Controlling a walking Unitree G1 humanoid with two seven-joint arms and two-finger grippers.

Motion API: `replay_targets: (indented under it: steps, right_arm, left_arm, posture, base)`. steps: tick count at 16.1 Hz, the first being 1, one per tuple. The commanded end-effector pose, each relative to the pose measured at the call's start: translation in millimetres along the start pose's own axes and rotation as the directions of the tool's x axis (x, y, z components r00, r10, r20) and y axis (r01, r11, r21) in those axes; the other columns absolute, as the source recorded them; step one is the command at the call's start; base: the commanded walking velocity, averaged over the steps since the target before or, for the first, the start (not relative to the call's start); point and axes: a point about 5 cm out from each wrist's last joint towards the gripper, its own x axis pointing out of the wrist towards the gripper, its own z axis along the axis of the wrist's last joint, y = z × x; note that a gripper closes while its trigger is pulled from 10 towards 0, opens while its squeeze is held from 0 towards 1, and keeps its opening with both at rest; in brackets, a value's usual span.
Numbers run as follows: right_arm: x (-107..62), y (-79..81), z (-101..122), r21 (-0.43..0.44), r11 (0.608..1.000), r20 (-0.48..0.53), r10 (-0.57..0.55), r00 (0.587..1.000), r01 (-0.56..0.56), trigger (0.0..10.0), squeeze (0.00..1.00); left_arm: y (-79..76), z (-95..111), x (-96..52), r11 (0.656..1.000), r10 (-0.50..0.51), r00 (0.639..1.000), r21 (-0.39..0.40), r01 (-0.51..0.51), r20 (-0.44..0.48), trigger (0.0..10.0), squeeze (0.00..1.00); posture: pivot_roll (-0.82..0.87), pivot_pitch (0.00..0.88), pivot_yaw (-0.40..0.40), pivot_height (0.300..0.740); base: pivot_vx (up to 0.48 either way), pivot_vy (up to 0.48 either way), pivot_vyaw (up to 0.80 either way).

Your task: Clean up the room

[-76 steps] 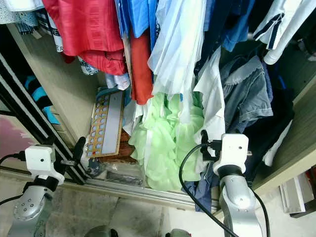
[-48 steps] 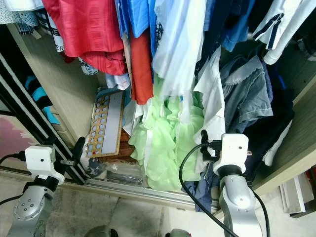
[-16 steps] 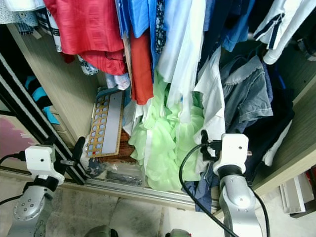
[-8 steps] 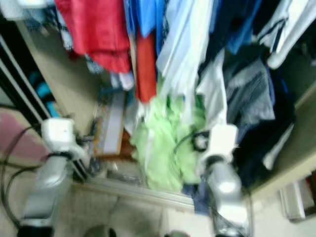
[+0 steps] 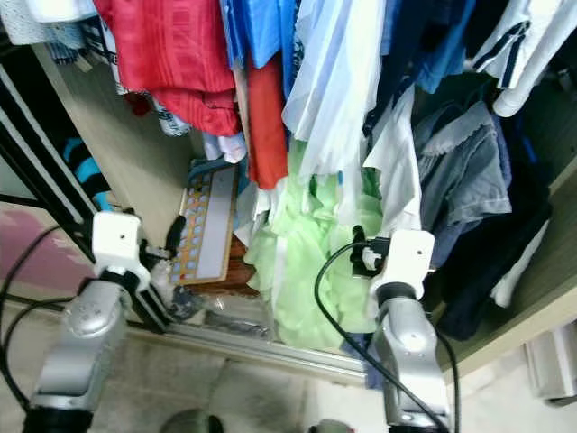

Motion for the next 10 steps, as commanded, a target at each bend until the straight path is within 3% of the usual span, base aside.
replay_targets:
  steps: [1, 3, 5, 6, 7, 10]
  right_arm:
    - [-3.1, -2.1, 3, -0.002, 1.000, 0.019, -0.015, 1.000, 0.015, 10.0, 0.00]
    - [-8.9, 2.8, -1, -0.057, 0.998, 0.005, 0.021, 1.000, -0.021, 10.0, 0.00]
    - [-8.9, 5.7, -1, -0.054, 0.997, 0.004, 0.050, 0.999, -0.050, 10.0, 0.00]
    - [-4.9, 10.0, -2, -0.049, 0.995, -0.002, 0.082, 0.997, -0.082, 10.0, 0.00]
    - [-3.2, 14.1, -1, -0.046, 0.993, -0.003, 0.106, 0.994, -0.106, 10.0, 0.00]
    - [-1.9, 21.1, -4, -0.040, 0.986, -0.024, 0.161, 0.987, -0.162, 10.0, 0.00]
  left_arm:
    - [1.1, 0, 0.7, 1.000, -0.009, 1.000, 0.012, 0.009, -0.011, 10.0, 0.00]
    - [-4.0, 1, 0.0, 0.999, -0.013, 1.000, -0.033, 0.014, 0.020, 10.0, 0.00]
    - [-7.1, -5, -1.8, 0.999, -0.036, 0.998, -0.011, 0.035, -0.053, 10.0, 0.00]
    - [-7.4, -6, 0.2, 0.998, -0.054, 0.998, 0.018, 0.054, -0.029, 10.0, 0.00]
    - [-2.5, -1, 1.7, 1.000, -0.014, 1.000, 0.005, 0.014, 0.008, 10.0, 0.00]
    - [7.7, -4, -1.3, 0.999, 0.040, 0.999, 0.020, -0.039, -0.031, 10.0, 0.00]
  posture:
    - [0.01, 0.000, 0.057, 0.740]
    - [0.00, 0.000, 0.043, 0.740]
    - [-0.01, 0.000, 0.024, 0.740]
    - [0.01, 0.000, 0.001, 0.740]
    - [0.01, 0.000, -0.010, 0.740]
    - [0.04, 0.000, -0.041, 0.740]
  base:
    - [0.000, 0.000, 0.00]
    - [0.000, 0.000, 0.69]
    - [0.000, 0.000, 0.80]
    - [0.000, 0.000, 0.80]
    - [0.000, 0.000, 0.80]
    - [0.000, 0.000, 0.80]
